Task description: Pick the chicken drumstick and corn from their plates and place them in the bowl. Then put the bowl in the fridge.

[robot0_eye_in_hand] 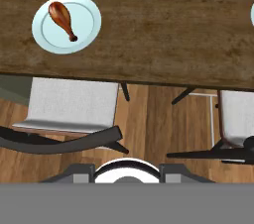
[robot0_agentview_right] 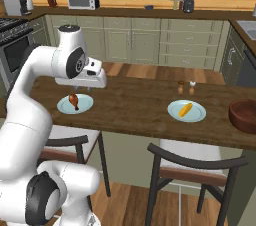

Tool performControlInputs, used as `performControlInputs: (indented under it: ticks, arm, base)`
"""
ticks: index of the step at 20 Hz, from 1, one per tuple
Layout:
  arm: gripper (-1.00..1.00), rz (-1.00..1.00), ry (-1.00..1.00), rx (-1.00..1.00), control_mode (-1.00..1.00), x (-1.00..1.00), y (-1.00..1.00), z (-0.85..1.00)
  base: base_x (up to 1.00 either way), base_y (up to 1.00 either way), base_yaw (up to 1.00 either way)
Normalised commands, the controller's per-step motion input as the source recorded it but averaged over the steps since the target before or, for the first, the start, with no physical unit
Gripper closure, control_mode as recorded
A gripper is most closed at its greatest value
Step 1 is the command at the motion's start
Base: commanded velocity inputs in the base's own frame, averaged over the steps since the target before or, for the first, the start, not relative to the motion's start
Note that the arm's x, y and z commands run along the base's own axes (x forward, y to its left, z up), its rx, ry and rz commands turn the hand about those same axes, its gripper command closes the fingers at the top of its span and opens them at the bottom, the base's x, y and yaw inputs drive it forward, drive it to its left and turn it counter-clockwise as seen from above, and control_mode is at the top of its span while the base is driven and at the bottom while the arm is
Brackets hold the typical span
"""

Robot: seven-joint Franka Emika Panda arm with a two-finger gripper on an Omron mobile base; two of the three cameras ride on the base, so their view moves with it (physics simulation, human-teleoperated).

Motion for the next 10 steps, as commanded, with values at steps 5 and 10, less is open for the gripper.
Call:
performControlInputs:
  ticks: [5, 10]
  arm:
    - [-1.00, 0.02, 0.00, 0.08, -1.00, -0.10, 0.38, -0.23]
    - [-1.00, 0.10, 0.00, 0.01, -1.00, 0.28, 0.63, -0.39]
  base:
    - [0.00, 0.00, 0.00]
    - [0.00, 0.00, 0.00]
